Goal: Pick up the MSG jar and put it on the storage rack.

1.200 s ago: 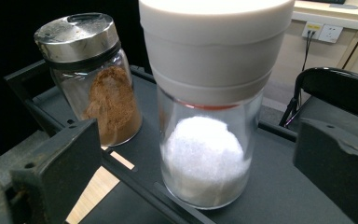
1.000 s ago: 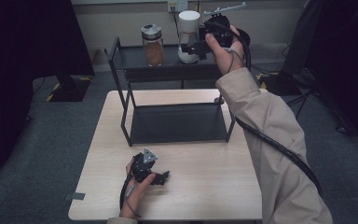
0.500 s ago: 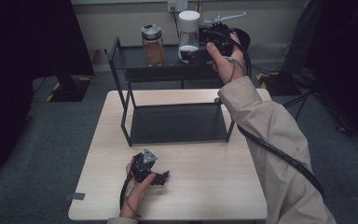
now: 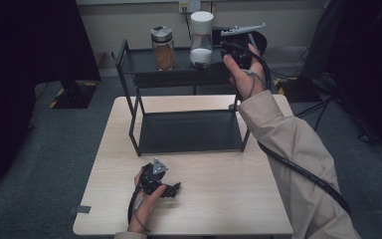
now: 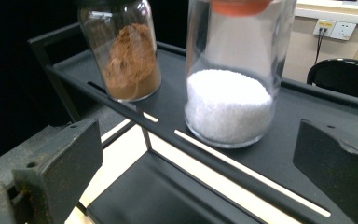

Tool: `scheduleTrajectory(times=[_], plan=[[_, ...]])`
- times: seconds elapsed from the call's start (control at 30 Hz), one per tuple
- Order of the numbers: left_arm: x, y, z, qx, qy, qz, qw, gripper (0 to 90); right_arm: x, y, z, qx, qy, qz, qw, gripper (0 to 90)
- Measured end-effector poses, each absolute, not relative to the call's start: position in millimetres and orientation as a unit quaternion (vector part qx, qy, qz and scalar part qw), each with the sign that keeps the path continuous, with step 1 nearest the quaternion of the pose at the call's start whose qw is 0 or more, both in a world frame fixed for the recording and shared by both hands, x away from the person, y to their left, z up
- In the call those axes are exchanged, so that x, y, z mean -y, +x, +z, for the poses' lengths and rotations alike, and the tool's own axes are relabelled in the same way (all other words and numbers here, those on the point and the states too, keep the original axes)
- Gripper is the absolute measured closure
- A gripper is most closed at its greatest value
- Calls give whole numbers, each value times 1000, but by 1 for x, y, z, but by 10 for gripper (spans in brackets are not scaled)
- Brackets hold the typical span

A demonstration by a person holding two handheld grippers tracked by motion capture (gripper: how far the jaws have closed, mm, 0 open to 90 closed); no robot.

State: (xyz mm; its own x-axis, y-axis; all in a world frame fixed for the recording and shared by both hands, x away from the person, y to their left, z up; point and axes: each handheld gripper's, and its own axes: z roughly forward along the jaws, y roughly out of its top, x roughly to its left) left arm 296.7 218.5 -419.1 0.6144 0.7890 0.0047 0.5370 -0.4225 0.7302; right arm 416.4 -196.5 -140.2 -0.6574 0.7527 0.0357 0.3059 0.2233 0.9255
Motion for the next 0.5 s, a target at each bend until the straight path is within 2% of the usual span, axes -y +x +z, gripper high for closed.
scheduleTrajectory(times=[0.5], plan=[[-219,297,-419,-402,825,177,357,0,202,398,-165,-755,336,524,206,4]])
